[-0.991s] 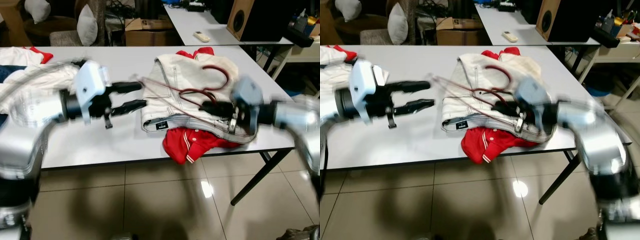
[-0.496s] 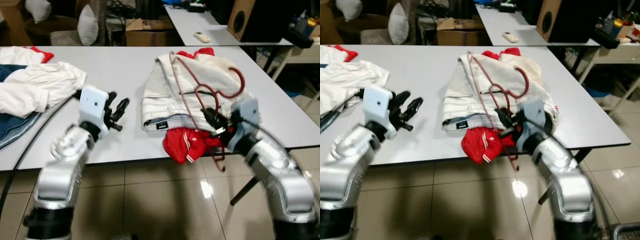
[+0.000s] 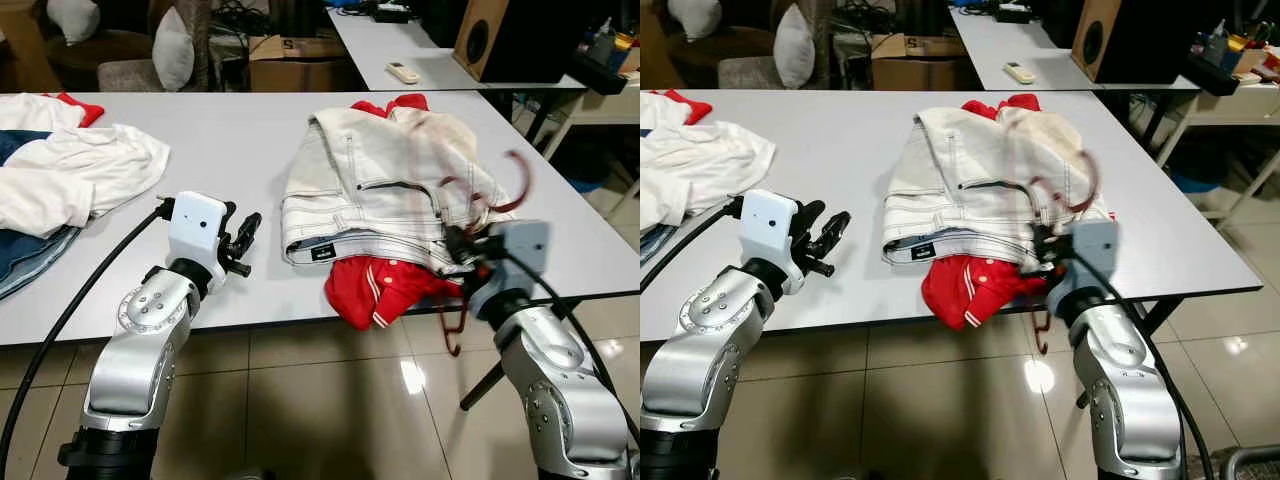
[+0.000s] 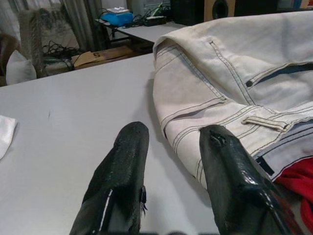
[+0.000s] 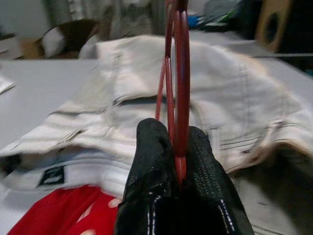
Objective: Hang hanger
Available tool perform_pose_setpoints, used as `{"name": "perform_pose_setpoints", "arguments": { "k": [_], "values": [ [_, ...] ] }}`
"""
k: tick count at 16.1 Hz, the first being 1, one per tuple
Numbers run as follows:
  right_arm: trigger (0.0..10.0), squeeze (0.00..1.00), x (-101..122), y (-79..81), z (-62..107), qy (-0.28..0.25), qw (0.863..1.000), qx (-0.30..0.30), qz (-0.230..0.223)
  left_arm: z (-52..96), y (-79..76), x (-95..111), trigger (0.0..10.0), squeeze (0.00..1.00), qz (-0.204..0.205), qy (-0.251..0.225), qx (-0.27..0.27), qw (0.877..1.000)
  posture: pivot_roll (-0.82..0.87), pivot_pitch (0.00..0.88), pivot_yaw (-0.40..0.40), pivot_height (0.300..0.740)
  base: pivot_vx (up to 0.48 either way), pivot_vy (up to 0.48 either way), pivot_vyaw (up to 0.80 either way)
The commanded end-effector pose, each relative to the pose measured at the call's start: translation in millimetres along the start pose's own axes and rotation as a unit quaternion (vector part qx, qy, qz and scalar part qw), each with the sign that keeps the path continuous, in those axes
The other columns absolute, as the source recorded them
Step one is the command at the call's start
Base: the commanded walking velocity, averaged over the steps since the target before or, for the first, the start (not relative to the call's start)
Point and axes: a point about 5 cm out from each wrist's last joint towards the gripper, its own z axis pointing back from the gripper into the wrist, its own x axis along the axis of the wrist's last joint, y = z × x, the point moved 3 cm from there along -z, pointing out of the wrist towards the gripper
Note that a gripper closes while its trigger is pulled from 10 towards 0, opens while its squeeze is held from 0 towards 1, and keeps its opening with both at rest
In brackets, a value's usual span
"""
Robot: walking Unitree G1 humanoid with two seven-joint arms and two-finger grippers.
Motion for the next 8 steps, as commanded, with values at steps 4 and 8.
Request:
{"name": "perform_pose_setpoints", "arguments": {
  "k": [4,8],
  "values": [
    [10.0,0.0,-2.8,0.8,-2.5,0.016,1.0,-0.014,-0.023,-3.3,-0.6,4.7,10.0,0.0,-0.004,-0.004,0.006,1.0,-0.04,0.0,0.003,0.74,0.0,0.206,0.0],
    [10.0,0.0,-3.0,3.1,-6.5,0.017,0.999,-0.014,-0.036,-4.2,-2.8,4.9,10.0,0.0,-0.004,-0.004,0.002,1.0,-0.04,0.0,0.0,0.74,0.0,0.292,0.0]
  ]
}}
